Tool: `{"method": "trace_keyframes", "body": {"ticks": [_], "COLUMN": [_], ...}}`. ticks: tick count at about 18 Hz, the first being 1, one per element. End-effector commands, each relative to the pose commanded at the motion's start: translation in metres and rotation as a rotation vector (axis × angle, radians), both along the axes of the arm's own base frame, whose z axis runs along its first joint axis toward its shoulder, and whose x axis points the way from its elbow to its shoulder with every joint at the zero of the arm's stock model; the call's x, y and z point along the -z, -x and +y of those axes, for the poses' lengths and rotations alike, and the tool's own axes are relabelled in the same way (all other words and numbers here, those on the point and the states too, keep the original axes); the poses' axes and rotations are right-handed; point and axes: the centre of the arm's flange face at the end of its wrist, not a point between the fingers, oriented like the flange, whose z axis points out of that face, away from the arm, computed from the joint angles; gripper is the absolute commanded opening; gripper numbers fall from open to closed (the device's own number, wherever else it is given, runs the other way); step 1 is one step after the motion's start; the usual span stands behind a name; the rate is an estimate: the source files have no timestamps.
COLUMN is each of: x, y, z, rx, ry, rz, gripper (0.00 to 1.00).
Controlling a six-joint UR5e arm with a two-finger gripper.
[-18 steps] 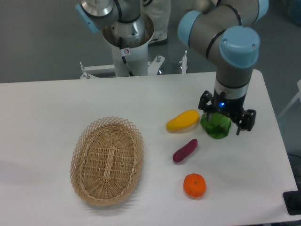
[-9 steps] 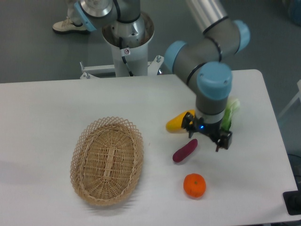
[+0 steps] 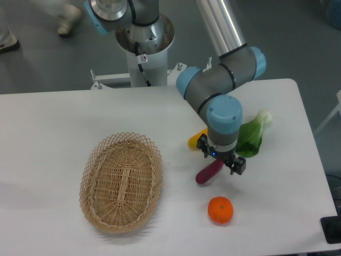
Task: Pick up the sweet potato from the table
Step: 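Move the gripper over the purple sweet potato and lower it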
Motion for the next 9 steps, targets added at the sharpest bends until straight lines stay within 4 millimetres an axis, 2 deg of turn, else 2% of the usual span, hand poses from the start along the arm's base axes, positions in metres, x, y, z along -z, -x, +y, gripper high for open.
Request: {"method": "trace_keyframes", "body": {"ticks": [4, 8, 9], "x": [0.014, 0.016, 0.015], "y": [-0.008, -0.010, -0.009], "z": [-0.005, -0.005, -0.004], "rx": [-0.005, -0.003, -0.005], "ry": [0.011, 0.014, 0.012], "rz": [-0.014, -0.019, -0.015], "gripper": [1.00, 1.00, 0.87]}}
